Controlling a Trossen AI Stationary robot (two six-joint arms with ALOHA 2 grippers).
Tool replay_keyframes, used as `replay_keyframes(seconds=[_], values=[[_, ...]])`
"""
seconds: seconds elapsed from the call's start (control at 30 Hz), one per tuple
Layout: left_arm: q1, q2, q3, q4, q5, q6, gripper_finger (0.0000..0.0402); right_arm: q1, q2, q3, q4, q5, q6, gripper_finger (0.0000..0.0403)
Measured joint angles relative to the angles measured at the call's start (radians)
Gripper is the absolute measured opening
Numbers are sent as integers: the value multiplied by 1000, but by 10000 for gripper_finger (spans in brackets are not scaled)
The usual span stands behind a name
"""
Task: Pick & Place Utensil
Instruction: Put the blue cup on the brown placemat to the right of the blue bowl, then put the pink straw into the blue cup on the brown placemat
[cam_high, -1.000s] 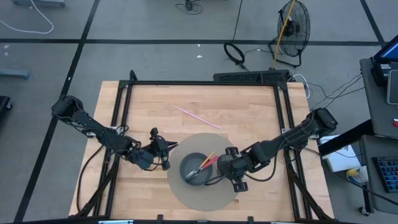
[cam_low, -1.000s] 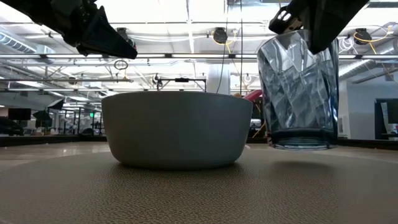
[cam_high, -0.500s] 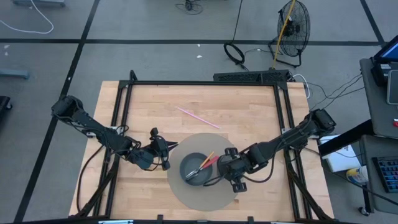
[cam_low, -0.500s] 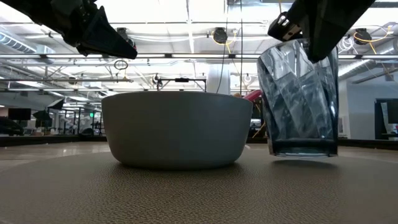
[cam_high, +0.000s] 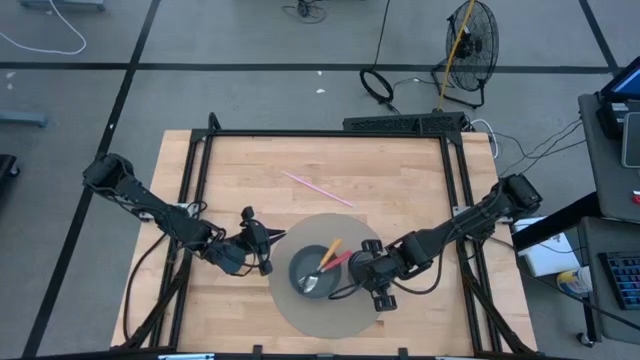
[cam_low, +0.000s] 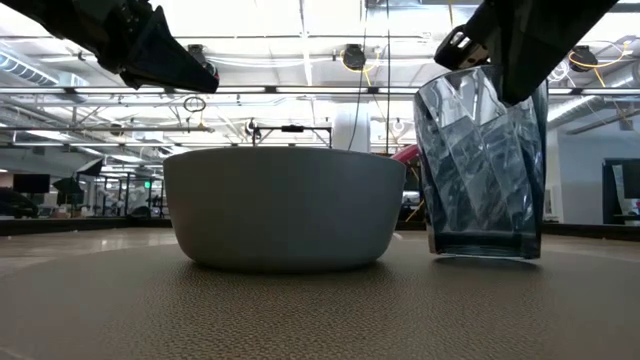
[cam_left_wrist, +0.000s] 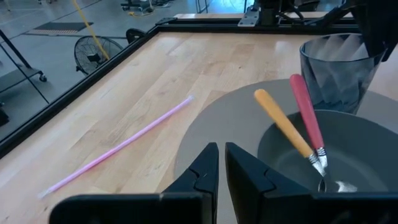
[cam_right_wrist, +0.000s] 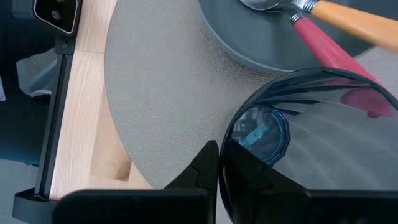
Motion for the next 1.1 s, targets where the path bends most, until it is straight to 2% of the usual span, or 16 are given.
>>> replay_keyframes(seconds=[0.33, 0.7, 1.1], values=[[0, 0, 0, 0, -1, -2, 35, 0, -6, -3, 8, -4, 4, 13], [0, 0, 0, 0, -1, -5, 35, -1, -2, -8, 33, -56, 7, 83], [0, 0, 0, 0, -1, -7, 35, -1, -21, -6, 44, -55, 0, 105]])
